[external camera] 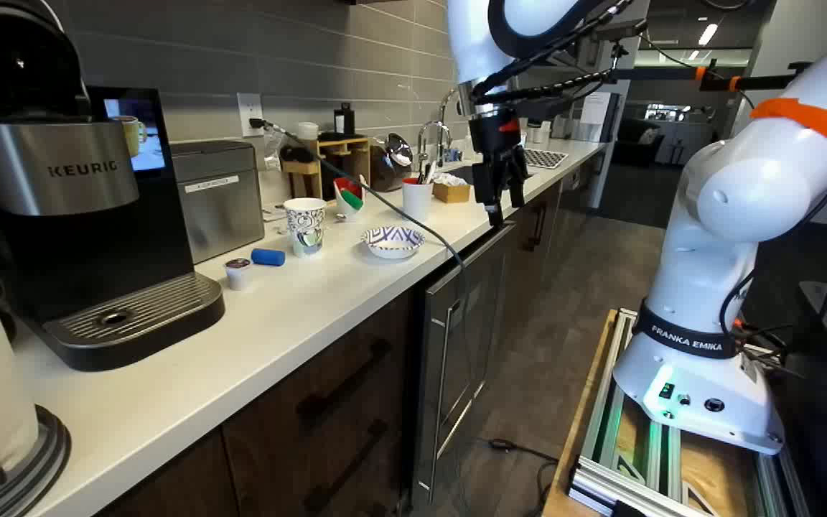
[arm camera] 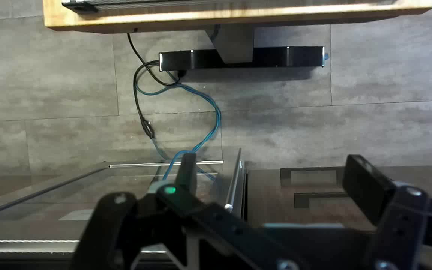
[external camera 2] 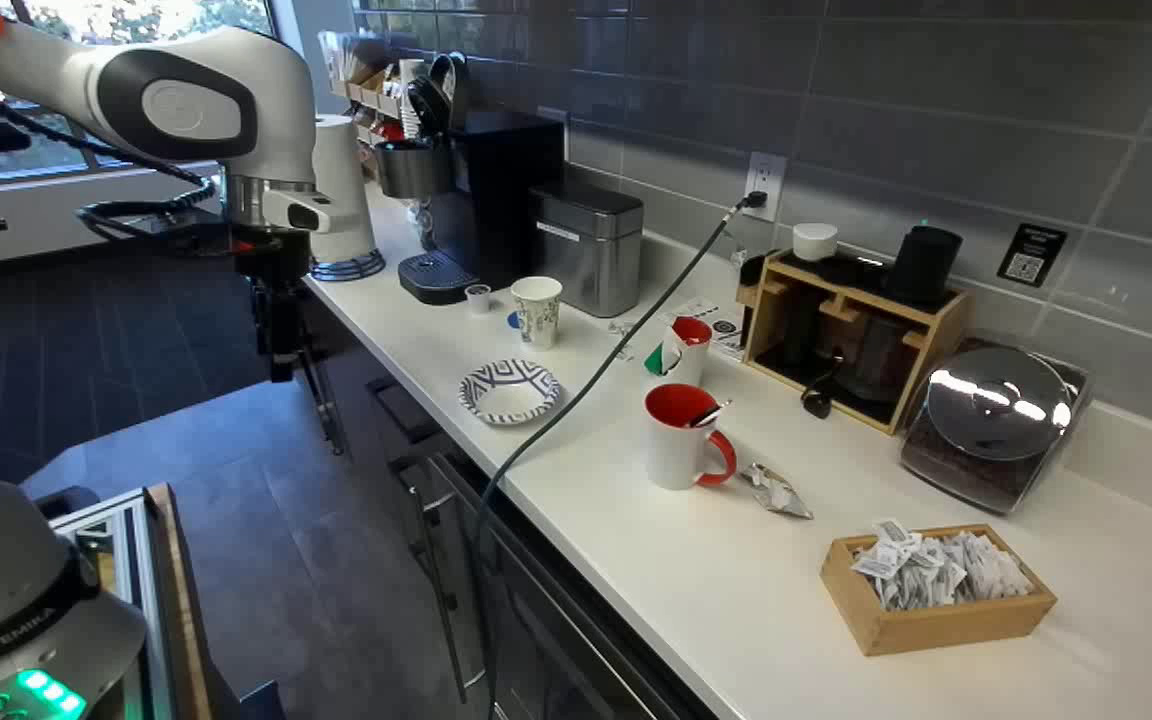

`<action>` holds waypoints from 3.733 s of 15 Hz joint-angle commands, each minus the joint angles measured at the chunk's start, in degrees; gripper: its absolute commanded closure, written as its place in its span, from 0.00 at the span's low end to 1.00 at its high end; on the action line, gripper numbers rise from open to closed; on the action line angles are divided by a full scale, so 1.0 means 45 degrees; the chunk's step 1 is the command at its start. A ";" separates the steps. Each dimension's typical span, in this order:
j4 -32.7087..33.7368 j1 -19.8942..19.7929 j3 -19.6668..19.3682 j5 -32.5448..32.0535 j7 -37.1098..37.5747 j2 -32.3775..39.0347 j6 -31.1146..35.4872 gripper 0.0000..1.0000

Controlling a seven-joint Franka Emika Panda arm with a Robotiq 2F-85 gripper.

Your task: Open the silver bin.

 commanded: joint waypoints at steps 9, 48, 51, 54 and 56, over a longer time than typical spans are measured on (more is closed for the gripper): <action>0.0026 0.0115 -0.0106 -0.0054 0.0054 0.0012 -0.0037 0.00; 0.6731 -0.0245 0.0734 -1.0767 -0.1172 0.5656 0.9488 0.00; 0.6859 -0.0994 0.1522 -1.3374 0.0454 0.5698 1.0261 0.00; 0.7084 -0.1701 0.2425 -1.6282 0.1892 0.5879 1.1258 0.00; 0.7169 -0.2107 0.2844 -1.8353 0.3310 0.6033 1.2439 0.00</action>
